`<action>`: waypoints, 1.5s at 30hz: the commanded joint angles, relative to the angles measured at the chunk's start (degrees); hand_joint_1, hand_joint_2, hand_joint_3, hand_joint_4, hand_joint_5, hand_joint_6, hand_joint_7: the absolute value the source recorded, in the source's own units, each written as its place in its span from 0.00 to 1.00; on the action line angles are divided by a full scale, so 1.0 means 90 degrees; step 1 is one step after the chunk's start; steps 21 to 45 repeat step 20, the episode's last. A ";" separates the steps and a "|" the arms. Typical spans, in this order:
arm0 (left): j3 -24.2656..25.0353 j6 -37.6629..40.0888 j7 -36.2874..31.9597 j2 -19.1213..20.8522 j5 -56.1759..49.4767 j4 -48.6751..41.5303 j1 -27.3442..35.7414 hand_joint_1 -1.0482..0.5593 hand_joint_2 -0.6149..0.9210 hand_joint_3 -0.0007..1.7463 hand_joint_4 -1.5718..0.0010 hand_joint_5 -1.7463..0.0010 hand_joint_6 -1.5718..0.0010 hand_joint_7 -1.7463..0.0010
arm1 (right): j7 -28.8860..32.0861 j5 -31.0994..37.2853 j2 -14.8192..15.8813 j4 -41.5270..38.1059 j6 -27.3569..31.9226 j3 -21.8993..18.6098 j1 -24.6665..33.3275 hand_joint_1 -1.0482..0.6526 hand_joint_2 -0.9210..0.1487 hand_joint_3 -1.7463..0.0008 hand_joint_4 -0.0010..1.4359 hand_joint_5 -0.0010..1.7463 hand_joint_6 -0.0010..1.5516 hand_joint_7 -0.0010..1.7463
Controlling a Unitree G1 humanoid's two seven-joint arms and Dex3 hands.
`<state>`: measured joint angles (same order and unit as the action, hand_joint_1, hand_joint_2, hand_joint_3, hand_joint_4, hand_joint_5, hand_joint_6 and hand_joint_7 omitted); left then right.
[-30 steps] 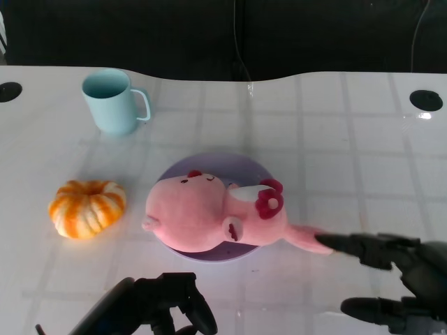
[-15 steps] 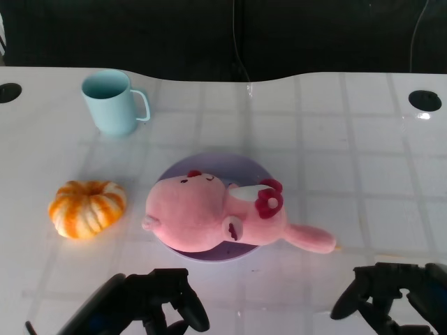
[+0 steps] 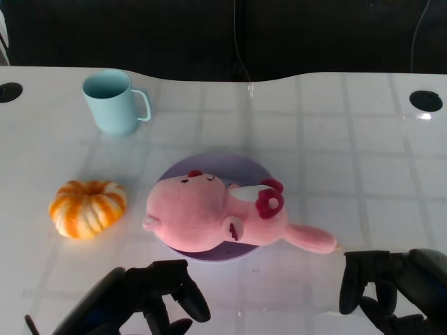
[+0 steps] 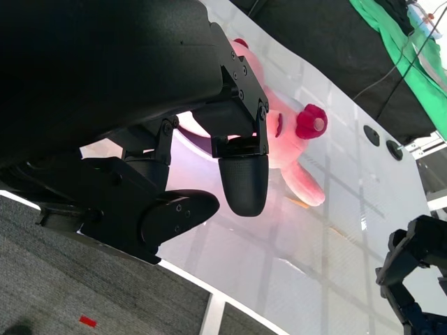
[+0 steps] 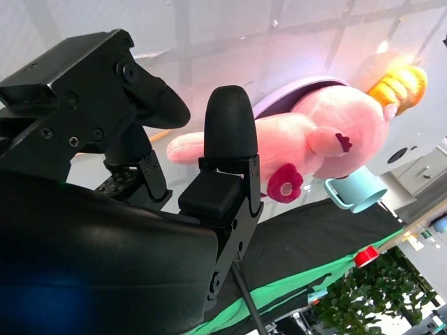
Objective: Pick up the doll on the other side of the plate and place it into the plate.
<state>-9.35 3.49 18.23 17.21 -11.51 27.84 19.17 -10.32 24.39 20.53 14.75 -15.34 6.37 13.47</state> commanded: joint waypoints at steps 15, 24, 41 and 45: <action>0.0114 0.0217 0.0162 0.0194 0.0171 0.0234 -0.0017 0.57 0.93 0.37 0.61 0.05 0.62 0.25 | -0.0046 0.0139 0.0116 0.0064 0.0079 0.0082 -0.0172 0.61 0.58 0.22 0.62 0.99 0.53 0.83; 0.0104 0.0330 0.0142 0.0188 0.0149 0.0272 -0.0077 0.58 0.94 0.36 0.62 0.05 0.61 0.25 | -0.0114 0.0147 0.0157 0.0088 0.0125 0.0081 -0.0218 0.59 0.59 0.22 0.62 0.99 0.53 0.81; 0.0104 0.0330 0.0142 0.0188 0.0149 0.0272 -0.0077 0.58 0.94 0.36 0.62 0.05 0.61 0.25 | -0.0114 0.0147 0.0157 0.0088 0.0125 0.0081 -0.0218 0.59 0.59 0.22 0.62 0.99 0.53 0.81; 0.0104 0.0330 0.0142 0.0188 0.0149 0.0272 -0.0077 0.58 0.94 0.36 0.62 0.05 0.61 0.25 | -0.0114 0.0147 0.0157 0.0088 0.0125 0.0081 -0.0218 0.59 0.59 0.22 0.62 0.99 0.53 0.81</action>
